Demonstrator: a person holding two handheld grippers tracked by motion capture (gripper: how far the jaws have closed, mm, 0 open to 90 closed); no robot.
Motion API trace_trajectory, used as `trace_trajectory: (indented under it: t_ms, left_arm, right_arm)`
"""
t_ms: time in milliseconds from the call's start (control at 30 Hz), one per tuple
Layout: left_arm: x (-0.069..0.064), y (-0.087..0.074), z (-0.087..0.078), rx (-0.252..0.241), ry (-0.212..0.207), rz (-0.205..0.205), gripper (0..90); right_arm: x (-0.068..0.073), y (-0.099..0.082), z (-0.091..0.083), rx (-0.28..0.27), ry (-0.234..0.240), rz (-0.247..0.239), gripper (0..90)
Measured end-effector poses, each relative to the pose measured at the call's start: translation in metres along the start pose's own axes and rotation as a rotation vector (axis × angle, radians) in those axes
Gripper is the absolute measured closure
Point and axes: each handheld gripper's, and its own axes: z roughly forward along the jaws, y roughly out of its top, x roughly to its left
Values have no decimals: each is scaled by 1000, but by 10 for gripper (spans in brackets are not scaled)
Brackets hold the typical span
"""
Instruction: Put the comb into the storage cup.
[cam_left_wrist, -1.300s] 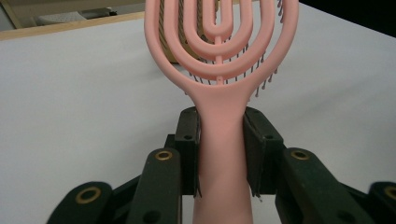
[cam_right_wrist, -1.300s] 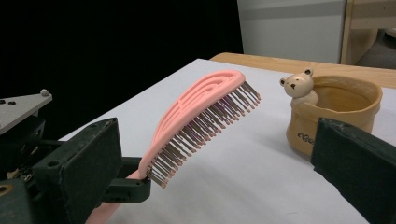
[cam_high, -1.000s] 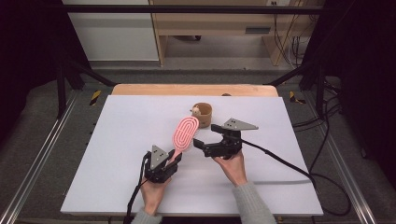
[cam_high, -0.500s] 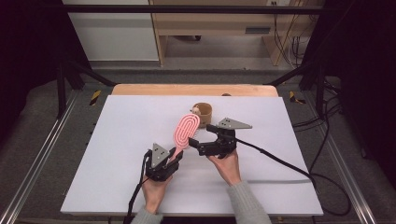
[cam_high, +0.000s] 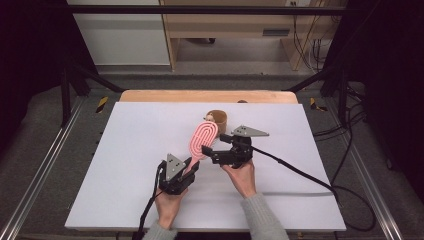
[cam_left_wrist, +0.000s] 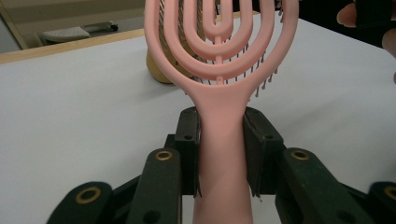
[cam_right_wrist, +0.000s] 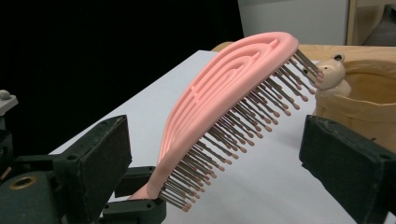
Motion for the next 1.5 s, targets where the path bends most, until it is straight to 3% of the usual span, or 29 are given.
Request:
trace_trajectory:
  t_ms: [433, 1200, 1500]
  left_arm:
    - [-7, -1, 1, -6, -7, 13, 694]
    - [-16, -2, 1, -39, -5, 19, 694]
    - [-16, -2, 1, -40, -3, 17, 693]
  right_arm:
    - [-3, 2, 1, 48, 23, 43, 225]
    - [-4, 4, 1, 72, 44, 117, 443]
    - [-4, 5, 2, 82, 54, 151, 479]
